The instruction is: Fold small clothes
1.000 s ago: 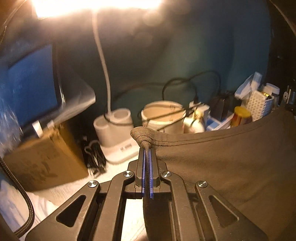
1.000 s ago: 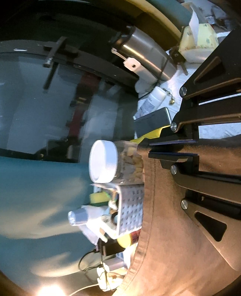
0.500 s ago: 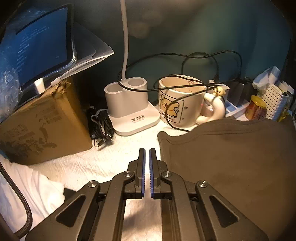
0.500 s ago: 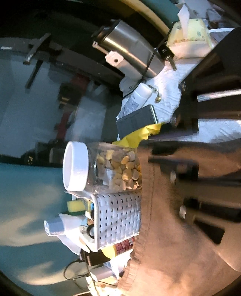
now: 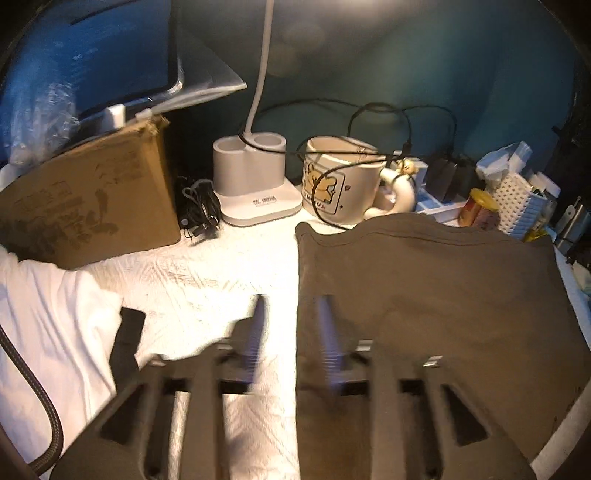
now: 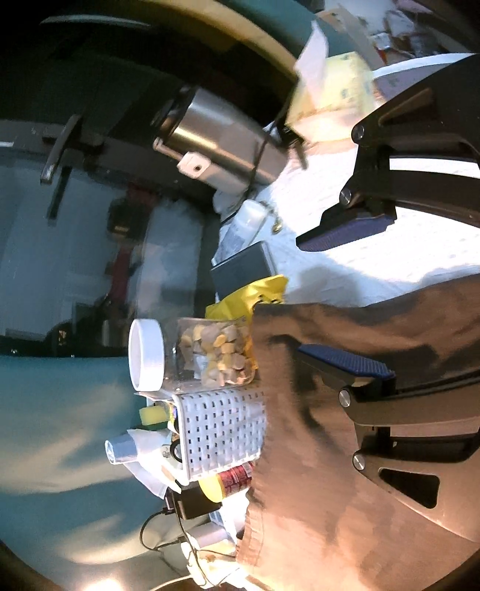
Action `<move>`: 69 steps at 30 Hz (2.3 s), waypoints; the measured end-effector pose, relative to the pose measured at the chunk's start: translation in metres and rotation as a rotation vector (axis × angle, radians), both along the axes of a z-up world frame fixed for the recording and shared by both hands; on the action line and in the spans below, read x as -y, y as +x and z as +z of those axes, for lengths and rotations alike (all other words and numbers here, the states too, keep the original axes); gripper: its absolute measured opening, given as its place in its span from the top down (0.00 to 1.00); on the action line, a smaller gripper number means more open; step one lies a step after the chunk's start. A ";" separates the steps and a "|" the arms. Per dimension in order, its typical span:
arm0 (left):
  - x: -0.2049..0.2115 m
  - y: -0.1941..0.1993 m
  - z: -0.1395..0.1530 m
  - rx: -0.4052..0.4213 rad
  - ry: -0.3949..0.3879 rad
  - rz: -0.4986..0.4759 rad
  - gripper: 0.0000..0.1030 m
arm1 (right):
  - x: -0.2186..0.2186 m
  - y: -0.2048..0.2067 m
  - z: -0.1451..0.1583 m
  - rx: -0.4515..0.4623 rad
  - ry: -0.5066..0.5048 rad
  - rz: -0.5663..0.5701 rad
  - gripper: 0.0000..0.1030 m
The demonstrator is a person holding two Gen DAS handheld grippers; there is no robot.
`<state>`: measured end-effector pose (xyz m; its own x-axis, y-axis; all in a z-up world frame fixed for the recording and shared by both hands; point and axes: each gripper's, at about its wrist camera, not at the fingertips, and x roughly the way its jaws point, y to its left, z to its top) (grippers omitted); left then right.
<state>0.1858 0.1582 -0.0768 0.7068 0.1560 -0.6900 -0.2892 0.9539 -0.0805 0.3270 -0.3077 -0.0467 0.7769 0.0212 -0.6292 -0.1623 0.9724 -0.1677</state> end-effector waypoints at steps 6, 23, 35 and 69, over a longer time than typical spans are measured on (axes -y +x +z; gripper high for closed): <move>0.002 -0.022 0.010 0.022 -0.033 0.039 0.59 | 0.002 -0.035 0.005 0.007 -0.008 0.010 0.46; 0.042 -0.093 -0.005 -0.032 -0.060 -0.040 0.59 | 0.076 -0.130 -0.004 -0.008 0.027 -0.070 0.46; 0.054 -0.138 -0.034 -0.100 -0.117 -0.058 0.59 | 0.099 -0.167 -0.058 -0.135 0.214 -0.068 0.46; 0.062 -0.191 0.007 -0.028 -0.131 -0.197 0.95 | 0.094 -0.244 -0.007 0.011 0.104 -0.002 0.93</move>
